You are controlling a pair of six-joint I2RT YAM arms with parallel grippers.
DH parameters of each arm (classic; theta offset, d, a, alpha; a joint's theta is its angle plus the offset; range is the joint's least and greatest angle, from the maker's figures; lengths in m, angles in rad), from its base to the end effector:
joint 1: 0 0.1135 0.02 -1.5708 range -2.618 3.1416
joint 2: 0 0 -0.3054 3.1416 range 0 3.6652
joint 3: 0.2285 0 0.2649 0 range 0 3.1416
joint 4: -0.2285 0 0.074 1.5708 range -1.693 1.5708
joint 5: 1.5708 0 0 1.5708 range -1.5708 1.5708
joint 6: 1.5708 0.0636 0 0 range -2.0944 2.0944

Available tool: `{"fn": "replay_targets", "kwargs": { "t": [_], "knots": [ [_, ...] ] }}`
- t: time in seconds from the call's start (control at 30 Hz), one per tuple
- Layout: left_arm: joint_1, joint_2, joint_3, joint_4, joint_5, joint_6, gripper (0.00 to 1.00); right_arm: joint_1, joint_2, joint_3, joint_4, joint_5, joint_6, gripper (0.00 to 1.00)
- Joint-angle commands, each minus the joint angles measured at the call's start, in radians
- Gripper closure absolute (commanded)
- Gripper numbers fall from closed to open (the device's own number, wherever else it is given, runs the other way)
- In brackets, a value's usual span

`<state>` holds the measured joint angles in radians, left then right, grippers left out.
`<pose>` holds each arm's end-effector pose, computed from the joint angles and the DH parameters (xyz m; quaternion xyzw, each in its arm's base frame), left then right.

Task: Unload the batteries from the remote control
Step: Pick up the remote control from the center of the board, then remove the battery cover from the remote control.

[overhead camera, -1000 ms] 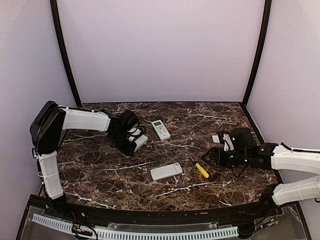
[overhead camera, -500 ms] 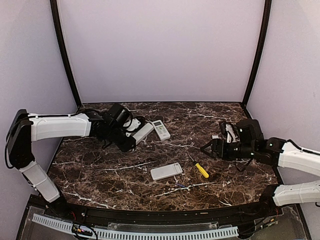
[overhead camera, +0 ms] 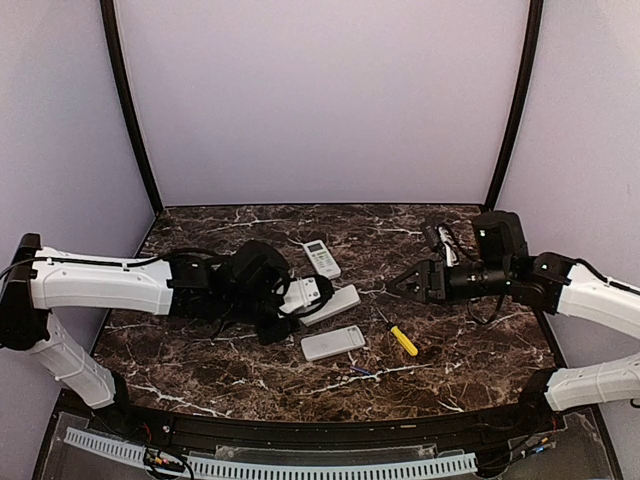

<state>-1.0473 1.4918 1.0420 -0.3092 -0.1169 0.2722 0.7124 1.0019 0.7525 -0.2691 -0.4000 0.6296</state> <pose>0.1833 -0.3028 0.2654 0.5439 0.7388 -0.0993 0.3852 0.1620 0.1727 0.2996 -0.1348 0.8427 0.4406 0.2787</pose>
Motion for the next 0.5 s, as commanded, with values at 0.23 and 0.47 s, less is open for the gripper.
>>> {"fn": "replay_targets", "kwargs": {
  "t": [0.23,0.47],
  "knots": [
    [-0.101,0.053,-0.013,-0.020,-0.046,0.032,0.76,0.097,0.147,-0.031,0.165,-0.105,0.059,0.23],
    [-0.113,0.048,-0.013,-0.018,-0.053,0.031,0.76,0.183,0.274,0.008,0.230,-0.076,0.076,0.22]
  ]
}}
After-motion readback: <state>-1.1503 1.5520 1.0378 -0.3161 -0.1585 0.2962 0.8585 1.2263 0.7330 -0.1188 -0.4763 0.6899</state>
